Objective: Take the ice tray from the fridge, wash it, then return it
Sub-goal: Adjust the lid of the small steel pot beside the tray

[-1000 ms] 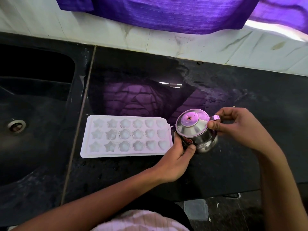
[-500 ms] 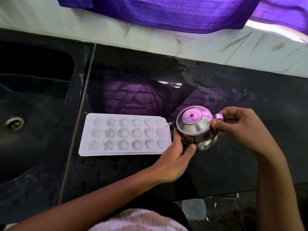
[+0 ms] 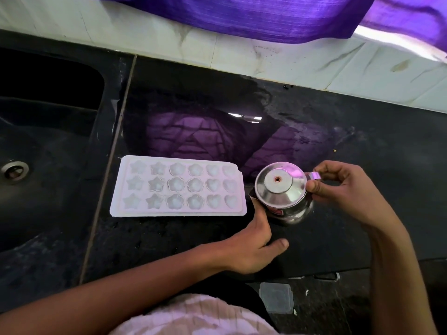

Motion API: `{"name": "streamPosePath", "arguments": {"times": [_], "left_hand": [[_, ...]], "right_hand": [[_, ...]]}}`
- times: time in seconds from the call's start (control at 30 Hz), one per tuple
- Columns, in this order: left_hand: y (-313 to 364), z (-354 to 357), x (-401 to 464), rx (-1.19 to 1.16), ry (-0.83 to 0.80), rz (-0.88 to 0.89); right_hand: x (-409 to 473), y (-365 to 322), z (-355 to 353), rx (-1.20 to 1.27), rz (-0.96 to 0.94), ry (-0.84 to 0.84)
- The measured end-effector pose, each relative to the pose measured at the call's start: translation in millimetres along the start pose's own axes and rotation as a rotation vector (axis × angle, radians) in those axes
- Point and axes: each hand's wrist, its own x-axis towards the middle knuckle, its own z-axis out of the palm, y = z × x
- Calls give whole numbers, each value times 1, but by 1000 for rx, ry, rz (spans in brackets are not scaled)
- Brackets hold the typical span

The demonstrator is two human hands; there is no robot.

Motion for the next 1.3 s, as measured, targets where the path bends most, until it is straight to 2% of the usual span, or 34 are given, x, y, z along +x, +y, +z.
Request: {"name": "streamPosePath", "arguments": {"times": [0.6, 0.97, 1.3], "left_hand": [[3, 1, -3, 24, -32, -79], [4, 4, -4, 32, 4, -23], [15, 5, -7, 152, 165, 101]], "right_hand": [[-6, -12, 1, -169, -3, 0], [-10, -21, -3, -184, -46, 12], [-6, -19, -12, 25, -60, 17]]}}
